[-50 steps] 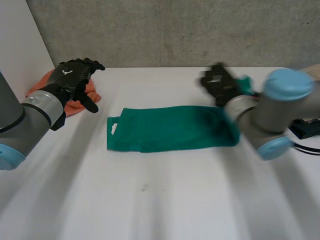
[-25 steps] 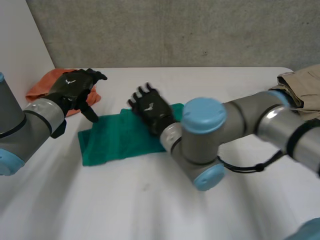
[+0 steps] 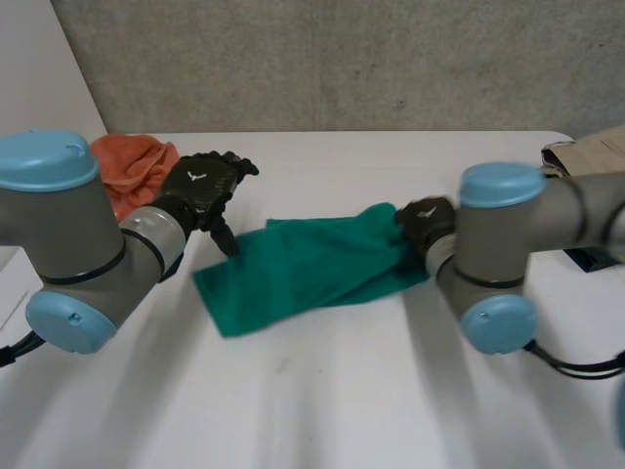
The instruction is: Fold the laundry.
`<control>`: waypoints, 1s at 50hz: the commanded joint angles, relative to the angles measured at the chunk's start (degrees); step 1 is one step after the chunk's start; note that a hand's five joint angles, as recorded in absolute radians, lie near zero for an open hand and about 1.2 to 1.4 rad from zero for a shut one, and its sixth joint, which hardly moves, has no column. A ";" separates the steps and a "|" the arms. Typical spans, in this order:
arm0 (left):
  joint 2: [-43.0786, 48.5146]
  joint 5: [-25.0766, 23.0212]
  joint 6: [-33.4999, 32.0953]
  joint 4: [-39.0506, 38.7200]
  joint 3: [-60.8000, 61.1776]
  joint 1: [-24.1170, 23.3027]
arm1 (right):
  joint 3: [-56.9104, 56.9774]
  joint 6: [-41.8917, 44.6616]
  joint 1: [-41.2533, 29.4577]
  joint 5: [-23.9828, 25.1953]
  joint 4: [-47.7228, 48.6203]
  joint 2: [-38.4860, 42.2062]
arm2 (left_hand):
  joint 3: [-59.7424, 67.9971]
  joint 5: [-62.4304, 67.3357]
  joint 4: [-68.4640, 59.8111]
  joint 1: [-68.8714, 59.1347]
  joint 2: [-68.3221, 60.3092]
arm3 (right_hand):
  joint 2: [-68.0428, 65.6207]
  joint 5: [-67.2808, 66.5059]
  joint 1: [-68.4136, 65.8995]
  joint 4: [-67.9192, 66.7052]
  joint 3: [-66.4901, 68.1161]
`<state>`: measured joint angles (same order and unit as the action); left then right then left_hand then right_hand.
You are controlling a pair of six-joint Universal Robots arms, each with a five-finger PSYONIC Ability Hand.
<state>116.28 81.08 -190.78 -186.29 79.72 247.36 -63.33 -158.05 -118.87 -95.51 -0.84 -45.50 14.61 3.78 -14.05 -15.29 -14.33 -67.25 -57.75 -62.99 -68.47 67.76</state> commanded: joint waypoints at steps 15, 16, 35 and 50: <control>-4.57 -0.93 0.15 1.46 3.60 0.67 | -19.28 22.17 12.26 3.40 0.21 -15.41 | -1.54 -0.71 0.98 2.21 1.26 | -12.75 -12.25 -17.01 -11.53 12.24; -4.48 -0.75 0.15 1.46 3.60 0.06 | -20.25 22.43 12.26 4.54 2.83 -16.02 | -1.54 -0.71 0.98 2.21 1.26 | -12.75 -12.25 -17.01 -11.53 12.24; -4.13 4.43 0.50 1.19 1.05 -5.13 | -31.77 25.43 -3.91 34.88 31.95 -13.66 | -3.72 -2.90 3.17 4.40 3.45 | -6.74 -6.23 -10.99 -5.51 6.22; 3.42 8.13 2.08 1.37 -12.30 -9.69 | -24.92 -17.19 6.62 10.96 12.20 -24.20 | -4.61 -3.78 4.05 5.29 4.33 | 57.25 57.75 52.99 58.47 -57.76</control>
<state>115.53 88.83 -189.69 -185.17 74.47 240.33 -92.21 -160.05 -119.78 -80.89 25.31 -64.83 12.46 2.89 -12.11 -13.05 -12.13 -11.88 -2.53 -12.94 -12.06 11.91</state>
